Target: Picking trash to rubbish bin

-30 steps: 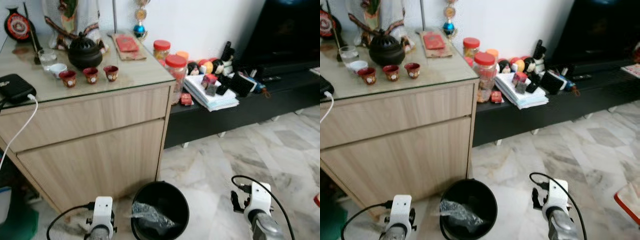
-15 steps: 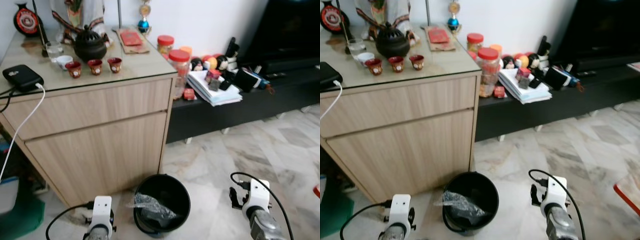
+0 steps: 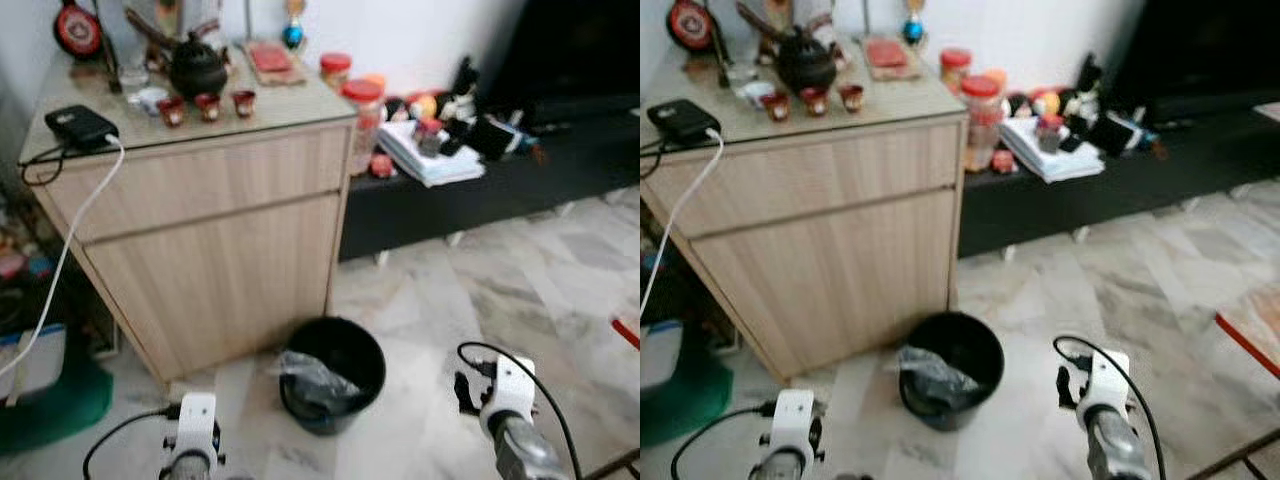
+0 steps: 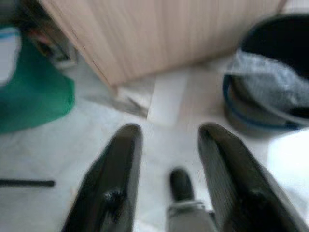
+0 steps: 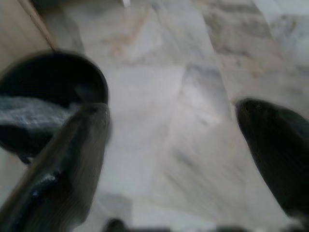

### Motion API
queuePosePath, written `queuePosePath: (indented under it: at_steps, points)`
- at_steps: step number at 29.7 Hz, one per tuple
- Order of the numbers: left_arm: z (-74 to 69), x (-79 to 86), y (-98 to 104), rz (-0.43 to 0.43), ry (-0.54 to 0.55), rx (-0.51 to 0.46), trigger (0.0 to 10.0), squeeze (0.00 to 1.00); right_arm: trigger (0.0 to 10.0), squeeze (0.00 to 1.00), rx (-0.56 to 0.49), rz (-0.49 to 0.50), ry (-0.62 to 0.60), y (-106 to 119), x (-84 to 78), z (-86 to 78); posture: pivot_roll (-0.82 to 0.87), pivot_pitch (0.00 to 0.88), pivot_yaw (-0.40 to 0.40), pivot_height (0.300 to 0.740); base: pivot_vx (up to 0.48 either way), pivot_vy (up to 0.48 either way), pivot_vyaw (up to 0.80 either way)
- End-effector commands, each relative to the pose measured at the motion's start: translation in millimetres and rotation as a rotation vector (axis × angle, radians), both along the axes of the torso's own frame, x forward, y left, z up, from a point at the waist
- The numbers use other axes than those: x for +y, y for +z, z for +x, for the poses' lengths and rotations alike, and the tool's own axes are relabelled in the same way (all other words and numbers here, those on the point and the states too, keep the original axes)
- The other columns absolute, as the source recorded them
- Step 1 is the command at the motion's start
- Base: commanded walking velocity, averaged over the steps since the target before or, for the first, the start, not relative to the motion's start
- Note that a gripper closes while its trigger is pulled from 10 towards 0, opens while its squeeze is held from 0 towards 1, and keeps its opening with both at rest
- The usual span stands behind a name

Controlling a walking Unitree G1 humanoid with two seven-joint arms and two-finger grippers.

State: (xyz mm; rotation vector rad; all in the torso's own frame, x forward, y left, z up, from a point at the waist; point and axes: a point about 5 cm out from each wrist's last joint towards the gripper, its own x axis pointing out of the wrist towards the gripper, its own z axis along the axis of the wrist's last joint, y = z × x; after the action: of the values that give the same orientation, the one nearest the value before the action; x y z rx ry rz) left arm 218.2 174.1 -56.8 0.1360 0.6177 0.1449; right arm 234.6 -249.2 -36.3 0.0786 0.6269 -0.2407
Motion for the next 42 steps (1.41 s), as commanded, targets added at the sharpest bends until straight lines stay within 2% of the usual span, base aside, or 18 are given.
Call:
queuePosePath:
  at_steps: [1, 22, 42]
  points:
    - [-8.1, 1.5, -6.0, 0.001, 0.002, 0.045, 10.0, 0.0, 10.0, 0.0, -0.019, -0.002, -0.005, 2.9, -0.8, 3.1, -0.06, 0.054, -0.088, 0.74, -0.281, 0.0, 0.0]
    - [-4.9, 4.1, -4.4, 0.01, -0.014, 0.046, 10.0, 0.0, 10.0, 0.0, -0.01, 0.004, -0.02, -0.3, 1.2, -0.3, -0.05, 0.042, -0.072, 0.74, -0.24, 0.0, 0.0]
    - [-4.6, 1.6, -4.6, 0.009, -0.022, 0.051, 10.0, 0.0, 10.0, 0.0, -0.004, 0.001, -0.027, -1.3, -0.7, -2.7, -0.07, 0.038, -0.073, 0.74, 0.0, 0.0, 0.0]
